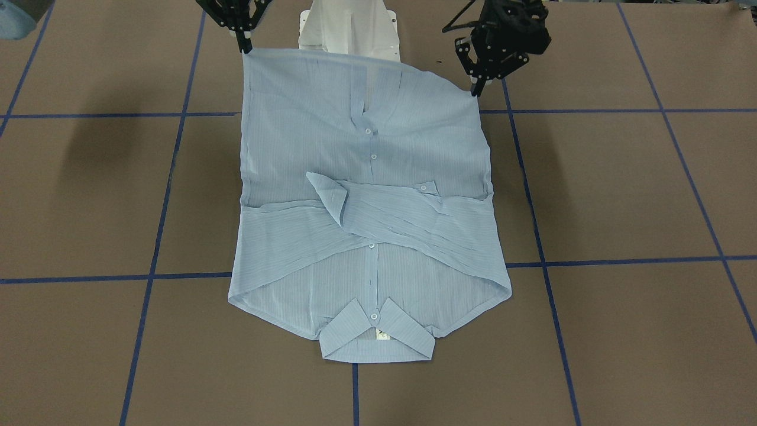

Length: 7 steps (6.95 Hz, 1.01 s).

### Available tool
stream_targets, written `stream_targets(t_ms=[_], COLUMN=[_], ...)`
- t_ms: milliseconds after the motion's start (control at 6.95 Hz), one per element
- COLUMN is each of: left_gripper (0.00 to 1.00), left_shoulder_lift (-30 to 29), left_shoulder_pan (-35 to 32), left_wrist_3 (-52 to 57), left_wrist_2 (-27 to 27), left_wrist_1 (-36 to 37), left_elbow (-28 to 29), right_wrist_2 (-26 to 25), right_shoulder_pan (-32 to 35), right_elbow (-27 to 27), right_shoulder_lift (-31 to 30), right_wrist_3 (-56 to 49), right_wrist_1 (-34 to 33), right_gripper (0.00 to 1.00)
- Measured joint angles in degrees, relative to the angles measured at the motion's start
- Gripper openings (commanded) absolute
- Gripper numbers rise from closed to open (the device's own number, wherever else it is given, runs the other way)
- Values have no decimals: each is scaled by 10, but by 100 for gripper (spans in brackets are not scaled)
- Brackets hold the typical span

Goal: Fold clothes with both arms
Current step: 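Lift the hem with both grippers and fold it toward the collar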

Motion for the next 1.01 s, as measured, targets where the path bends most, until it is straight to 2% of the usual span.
stream_targets(t_ms=[575, 719, 1007], left_gripper=[0, 0, 0], left_shoulder_lift=[-70, -81, -101], left_shoulder_pan=[-93, -99, -101], left_wrist_3=[61, 65, 67], left_wrist_2=[34, 44, 66], left_wrist_1=[-15, -62, -222], left_elbow=[120, 178, 347], right_wrist_2=[35, 40, 43], right_shoulder_pan=[170, 189, 214], right_elbow=[-189, -264, -407], right_shoulder_lift=[25, 34, 46], right_wrist_3=[-94, -108, -133], right_wrist_1=[185, 248, 374], right_gripper=[0, 0, 0])
